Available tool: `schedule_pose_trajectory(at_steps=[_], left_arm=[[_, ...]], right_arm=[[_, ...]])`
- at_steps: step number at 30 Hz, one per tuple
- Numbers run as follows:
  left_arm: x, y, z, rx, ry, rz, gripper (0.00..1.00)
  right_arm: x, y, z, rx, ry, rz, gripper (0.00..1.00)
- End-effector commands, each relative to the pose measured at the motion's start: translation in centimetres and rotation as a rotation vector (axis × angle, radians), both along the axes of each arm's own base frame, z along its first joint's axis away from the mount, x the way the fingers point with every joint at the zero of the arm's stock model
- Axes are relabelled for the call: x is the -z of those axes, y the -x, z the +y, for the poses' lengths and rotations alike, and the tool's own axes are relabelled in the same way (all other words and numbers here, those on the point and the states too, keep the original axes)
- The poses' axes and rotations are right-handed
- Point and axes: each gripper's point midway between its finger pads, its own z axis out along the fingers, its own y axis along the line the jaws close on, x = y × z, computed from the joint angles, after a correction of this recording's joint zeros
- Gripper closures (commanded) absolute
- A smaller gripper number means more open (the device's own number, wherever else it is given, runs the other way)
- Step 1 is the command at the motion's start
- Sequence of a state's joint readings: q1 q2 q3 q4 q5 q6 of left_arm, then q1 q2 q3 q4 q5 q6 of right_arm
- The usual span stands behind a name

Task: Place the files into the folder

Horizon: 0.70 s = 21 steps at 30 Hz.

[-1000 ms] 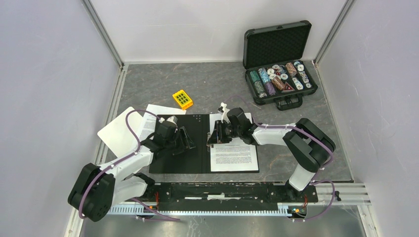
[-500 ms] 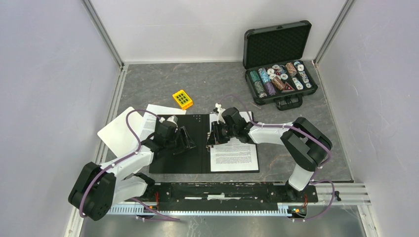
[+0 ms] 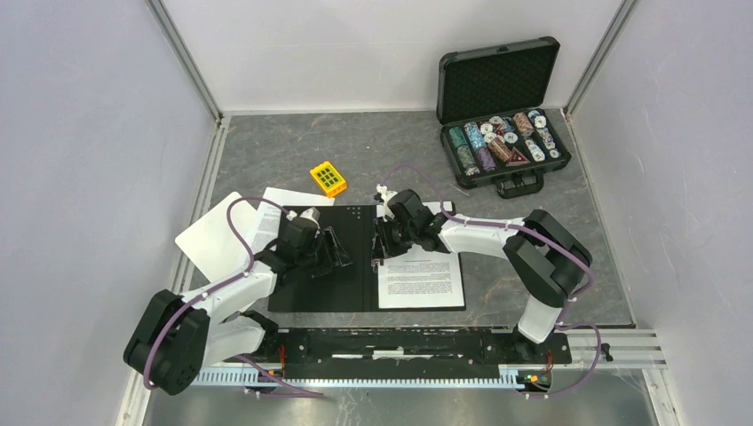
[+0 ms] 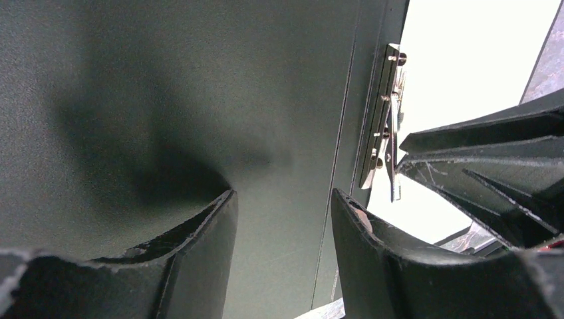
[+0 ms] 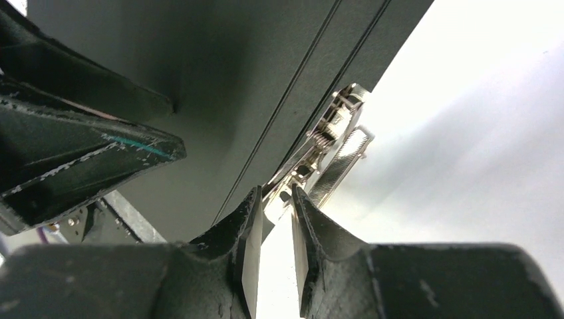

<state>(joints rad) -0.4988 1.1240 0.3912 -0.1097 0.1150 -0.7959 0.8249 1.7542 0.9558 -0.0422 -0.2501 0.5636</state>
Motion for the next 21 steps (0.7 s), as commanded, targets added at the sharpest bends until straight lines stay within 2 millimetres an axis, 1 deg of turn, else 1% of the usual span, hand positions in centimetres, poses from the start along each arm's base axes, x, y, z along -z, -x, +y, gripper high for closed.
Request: schedule_pose_trajectory(at_steps=[1,7,10,16,21], left_arm=[[1.2,0.5,0.6,-0.028,-0.017,0.037,0.39],[1.2,0.5,0.7,-0.03,-0.018,0.038,0.39],[1.2,0.5,0.6,-0.031,-0.015,0.037,0.39],[1.3,0.5,0.7,-0.033,-0.02,0.04,0.39],[1.4,0.6,0.7,-0.032,-0.02,0.043,0.39]], right_arm=[[4.8,1.1,-4.6,0.001,0.265,0.03,0.73],[4.9,1.2,-4.4,-0.024,0.296,0.023,0.73],[4.3,1.1,-3.8,-0.02,0.258,0.01,0.74],[0.8,-0.7,-2.4,0.021,0.181,-0.064,0.75],[-1.8,-1.5,-1.2,0.036,0.099,-0.102,0.75]])
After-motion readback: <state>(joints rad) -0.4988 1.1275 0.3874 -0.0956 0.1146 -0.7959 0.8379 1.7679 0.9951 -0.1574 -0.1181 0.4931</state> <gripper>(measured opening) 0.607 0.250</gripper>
